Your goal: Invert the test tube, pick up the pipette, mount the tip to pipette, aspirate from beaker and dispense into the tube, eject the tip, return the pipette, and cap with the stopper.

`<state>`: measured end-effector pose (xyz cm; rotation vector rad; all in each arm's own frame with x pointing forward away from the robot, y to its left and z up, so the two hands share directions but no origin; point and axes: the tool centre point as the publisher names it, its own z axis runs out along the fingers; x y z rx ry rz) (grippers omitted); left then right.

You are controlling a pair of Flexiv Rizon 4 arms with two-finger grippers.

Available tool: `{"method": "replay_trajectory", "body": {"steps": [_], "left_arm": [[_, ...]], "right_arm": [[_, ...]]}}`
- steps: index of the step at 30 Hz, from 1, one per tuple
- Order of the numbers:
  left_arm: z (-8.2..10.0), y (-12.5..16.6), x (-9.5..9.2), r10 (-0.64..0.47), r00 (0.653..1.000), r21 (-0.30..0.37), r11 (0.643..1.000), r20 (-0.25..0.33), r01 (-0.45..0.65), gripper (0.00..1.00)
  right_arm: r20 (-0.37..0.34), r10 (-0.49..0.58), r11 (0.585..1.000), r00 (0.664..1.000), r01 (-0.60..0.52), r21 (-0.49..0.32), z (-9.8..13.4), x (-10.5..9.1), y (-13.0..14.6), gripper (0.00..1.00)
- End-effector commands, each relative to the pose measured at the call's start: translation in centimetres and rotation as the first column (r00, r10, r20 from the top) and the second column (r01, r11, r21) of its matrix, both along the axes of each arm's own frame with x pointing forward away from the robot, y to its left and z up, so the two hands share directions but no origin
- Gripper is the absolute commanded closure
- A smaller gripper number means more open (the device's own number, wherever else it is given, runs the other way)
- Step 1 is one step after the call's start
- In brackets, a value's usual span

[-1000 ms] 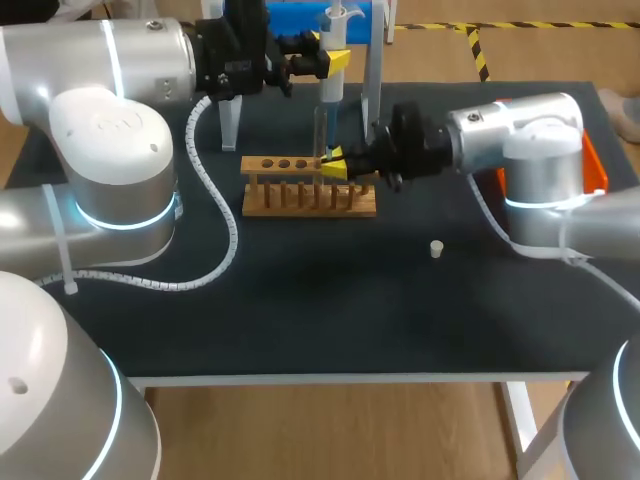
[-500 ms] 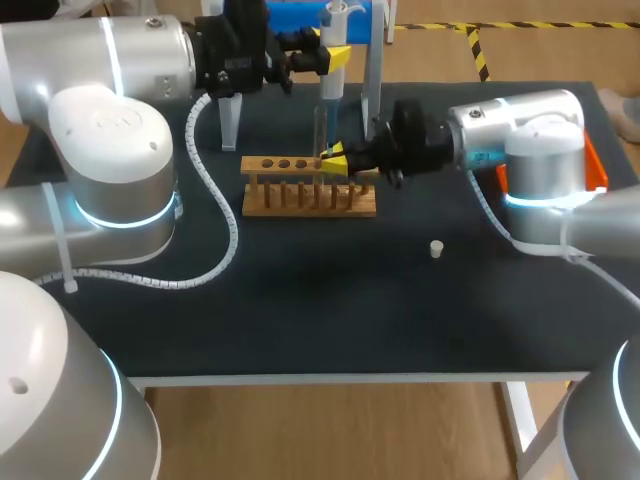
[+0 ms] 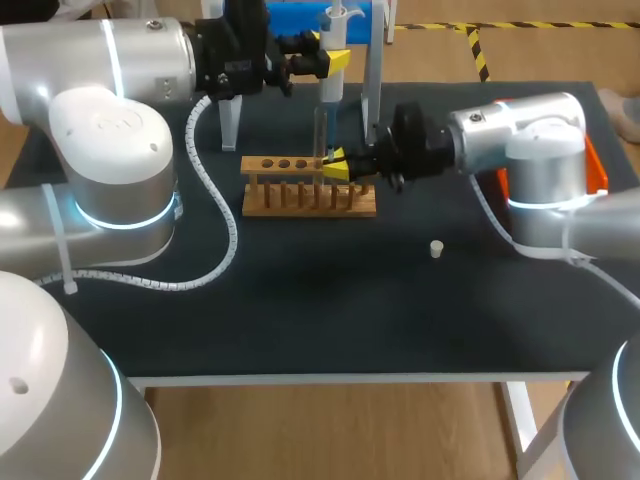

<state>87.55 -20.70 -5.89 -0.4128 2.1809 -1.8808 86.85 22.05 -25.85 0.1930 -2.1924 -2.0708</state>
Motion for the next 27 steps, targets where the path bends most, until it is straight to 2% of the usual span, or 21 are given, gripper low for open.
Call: {"method": "replay_trajectory", "body": {"steps": [1,19,27], "left_arm": [[-0.1,0.0,0.0,0.001,1.0,-0.005,1.0,0.002,-0.001,1.0],[-0.1,0.0,0.0,0.001,1.0,-0.005,1.0,0.002,-0.001,1.0],[-0.1,0.0,0.0,0.001,1.0,-0.005,1.0,0.002,-0.001,1.0]], "right_arm": [[-0.001,-0.001,1.0,1.0,0.001,0.001,0.1,-0.1,0.0,1.0],[0.01,0.002,1.0,1.0,-0.003,0.022,1.8,-0.3,0.2,1.0],[0.011,-0.004,1.0,1.0,0.004,0.016,1.2,-0.2,0.1,1.0]]}}
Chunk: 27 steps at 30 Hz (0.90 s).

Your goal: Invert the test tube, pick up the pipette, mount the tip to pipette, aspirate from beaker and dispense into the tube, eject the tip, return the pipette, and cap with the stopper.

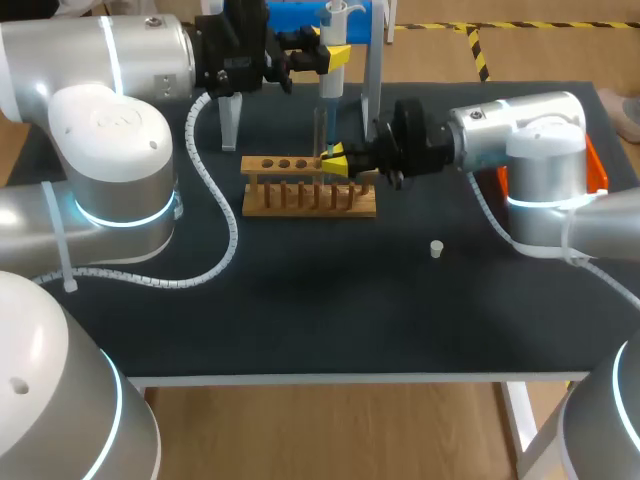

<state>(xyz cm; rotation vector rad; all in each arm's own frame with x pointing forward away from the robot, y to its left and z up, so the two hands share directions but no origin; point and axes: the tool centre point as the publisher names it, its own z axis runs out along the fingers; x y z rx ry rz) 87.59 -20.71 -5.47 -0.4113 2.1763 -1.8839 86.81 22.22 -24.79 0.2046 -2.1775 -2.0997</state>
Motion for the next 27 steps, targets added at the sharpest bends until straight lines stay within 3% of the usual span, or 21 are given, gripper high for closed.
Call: {"method": "replay_trajectory", "body": {"steps": [1,11,27], "left_arm": [[-0.5,0.0,0.0,0.0,1.0,-0.002,1.0,0.0,0.0,1.0],[-0.5,0.0,0.0,0.0,1.0,-0.002,1.0,0.0,0.0,1.0],[-0.5,0.0,0.0,0.0,1.0,-0.002,1.0,0.0,0.0,1.0]], "right_arm": [[-0.002,-0.003,1.0,1.0,0.003,-0.008,0.0,-0.1,-0.1,1.0],[0.002,-0.008,1.0,1.0,0.008,-0.021,-0.6,0.3,0.0,1.0],[0.005,-0.003,1.0,1.0,0.003,0.004,0.7,0.5,-0.2,1.0]]}}
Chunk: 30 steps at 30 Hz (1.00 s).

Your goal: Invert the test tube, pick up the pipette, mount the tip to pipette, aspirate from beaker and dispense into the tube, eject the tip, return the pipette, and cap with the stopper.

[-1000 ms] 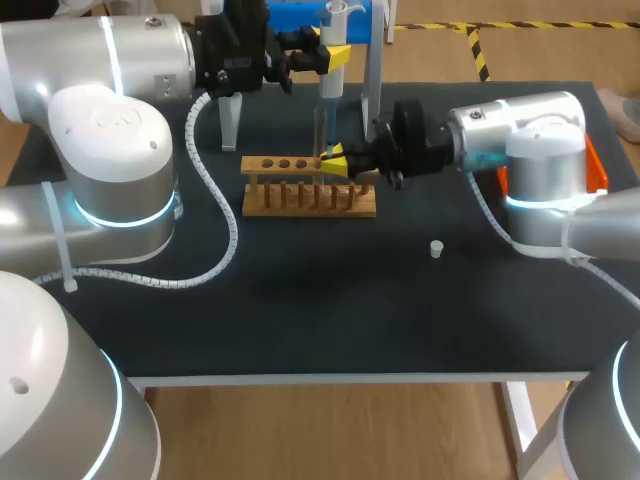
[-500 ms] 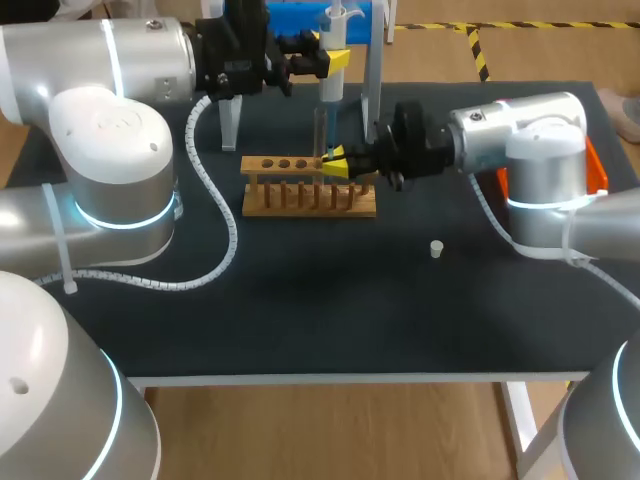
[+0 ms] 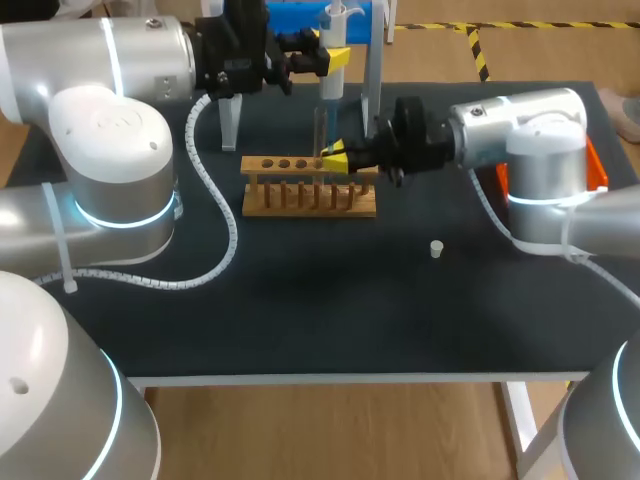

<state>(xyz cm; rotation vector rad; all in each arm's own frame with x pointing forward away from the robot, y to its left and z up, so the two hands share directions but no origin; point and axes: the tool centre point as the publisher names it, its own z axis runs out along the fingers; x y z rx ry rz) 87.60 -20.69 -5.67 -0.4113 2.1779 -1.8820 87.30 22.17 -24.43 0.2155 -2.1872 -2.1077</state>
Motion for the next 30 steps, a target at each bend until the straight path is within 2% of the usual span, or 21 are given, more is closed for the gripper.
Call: {"method": "replay_trajectory", "body": {"steps": [1,17,30], "left_arm": [[-0.32,-0.05,-0.02,0.0,1.0,-0.004,1.0,0.0,0.0,1.0],[-0.32,-0.05,-0.02,0.0,1.0,-0.004,1.0,0.0,0.0,1.0],[-0.32,-0.05,-0.02,0.0,1.0,-0.004,1.0,0.0,0.0,1.0]], "right_arm": [[-0.012,0.0,1.0,1.0,0.0,0.005,0.4,0.0,-0.19,1.0],[-0.066,-0.034,0.999,0.997,0.035,0.014,0.21,-0.39,0.04,1.0],[-0.062,-0.047,0.999,0.997,0.048,0.016,0.41,-0.36,0.24,1.0]]}}
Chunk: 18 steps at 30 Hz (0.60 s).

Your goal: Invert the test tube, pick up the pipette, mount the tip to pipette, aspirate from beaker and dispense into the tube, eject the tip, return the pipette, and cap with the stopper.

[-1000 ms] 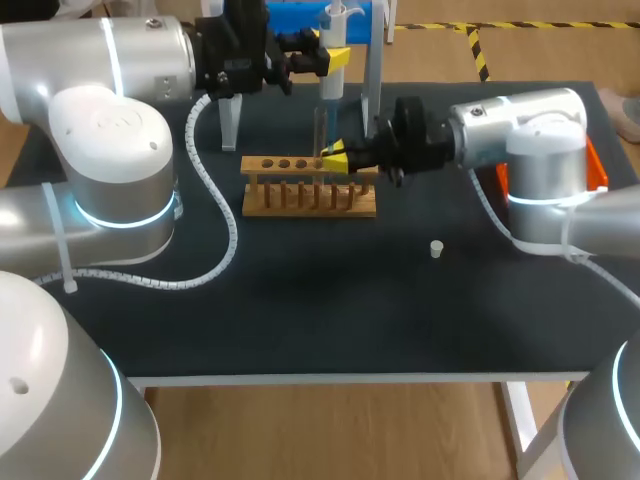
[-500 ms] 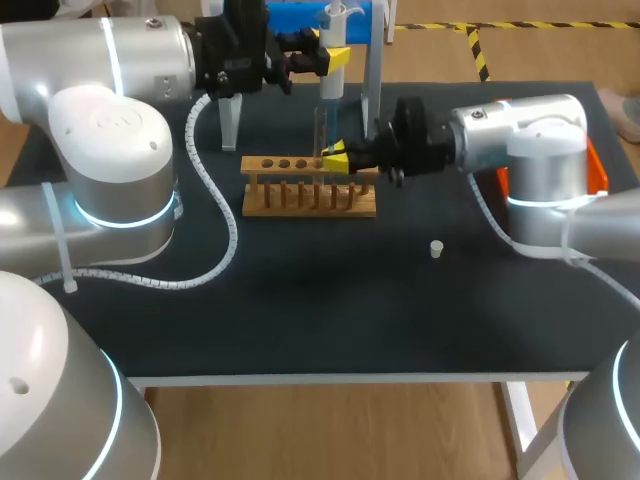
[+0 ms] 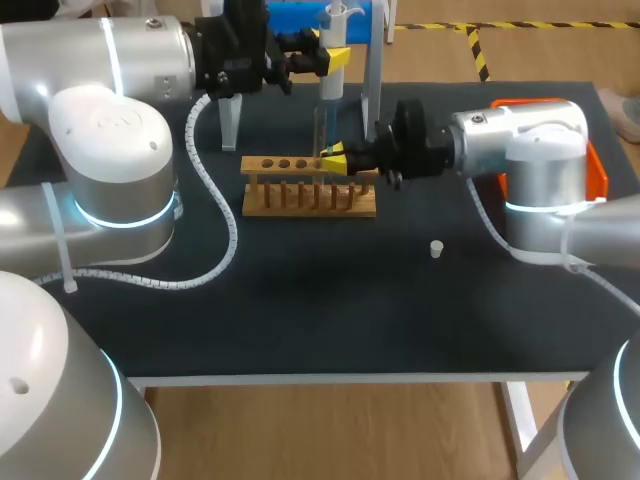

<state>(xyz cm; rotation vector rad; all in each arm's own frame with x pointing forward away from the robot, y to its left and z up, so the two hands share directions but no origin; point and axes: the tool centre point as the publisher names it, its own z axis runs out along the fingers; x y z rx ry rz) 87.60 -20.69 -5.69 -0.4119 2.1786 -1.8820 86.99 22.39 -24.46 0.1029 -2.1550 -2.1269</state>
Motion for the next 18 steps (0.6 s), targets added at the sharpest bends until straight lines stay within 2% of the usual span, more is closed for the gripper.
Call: {"method": "replay_trajectory", "body": {"steps": [1,18], "left_arm": [[-0.3,0.0,0.0,0.0,1.0,-0.004,1.0,0.001,0.0,1.0],[-0.3,0.0,0.0,0.0,1.0,-0.004,1.0,0.001,0.0,1.0]], "right_arm": [[0.002,-0.006,1.0,1.0,0.006,-0.001,0.5,0.0,0.0,1.0],[0.027,-0.012,1.0,1.0,0.012,0.006,2.1,0.4,0.0,1.0]]}}
